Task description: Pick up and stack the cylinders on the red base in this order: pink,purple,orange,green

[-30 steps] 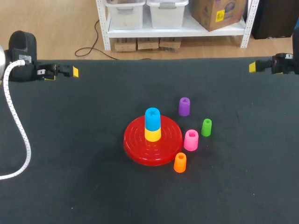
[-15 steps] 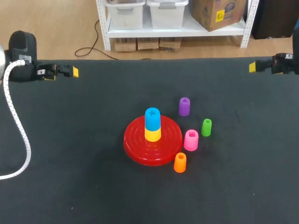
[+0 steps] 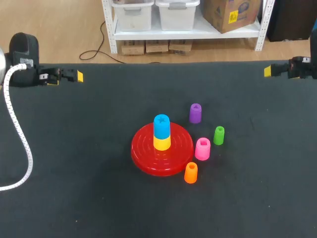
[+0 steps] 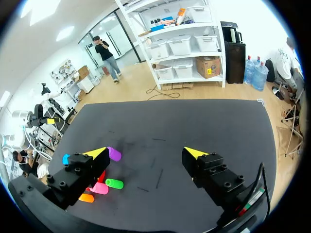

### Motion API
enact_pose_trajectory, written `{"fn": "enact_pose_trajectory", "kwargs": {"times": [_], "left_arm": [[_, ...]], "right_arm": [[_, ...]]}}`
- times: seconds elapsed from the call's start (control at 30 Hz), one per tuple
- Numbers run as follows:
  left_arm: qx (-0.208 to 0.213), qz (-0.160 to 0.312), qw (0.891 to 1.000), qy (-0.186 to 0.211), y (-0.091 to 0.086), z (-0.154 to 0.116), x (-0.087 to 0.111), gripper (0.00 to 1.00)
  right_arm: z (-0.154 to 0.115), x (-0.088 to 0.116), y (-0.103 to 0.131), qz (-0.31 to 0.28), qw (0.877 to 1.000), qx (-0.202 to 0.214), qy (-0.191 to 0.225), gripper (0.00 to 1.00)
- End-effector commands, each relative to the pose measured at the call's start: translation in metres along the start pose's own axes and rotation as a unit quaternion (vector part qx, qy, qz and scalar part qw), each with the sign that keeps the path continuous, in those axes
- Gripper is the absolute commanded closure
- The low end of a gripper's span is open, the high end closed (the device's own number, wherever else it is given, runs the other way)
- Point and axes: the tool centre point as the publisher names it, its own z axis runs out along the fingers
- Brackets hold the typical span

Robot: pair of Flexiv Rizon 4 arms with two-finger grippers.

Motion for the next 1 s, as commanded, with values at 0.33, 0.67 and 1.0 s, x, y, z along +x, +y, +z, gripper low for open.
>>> {"fn": "enact_pose_trajectory", "kwargs": {"times": [0.33, 0.67, 1.0], "left_arm": [[-0.004, -0.001, 1.0, 0.003, -0.001, 0.0, -0.001, 0.0], [0.021, 0.018, 1.0, -0.011, -0.006, 0.0, -0.002, 0.0], [0.234, 0.156, 0.958, -0.061, -0.06, -0.015, 0.027, 0.0]], "right_arm": [[0.0, 0.0, 0.0, 0.0, 1.0, 0.0, 0.0, 0.0], [0.0, 0.0, 0.0, 0.0, 1.0, 0.0, 0.0, 0.0], [0.0, 0.0, 0.0, 0.0, 1.0, 0.0, 0.0, 0.0]]}}
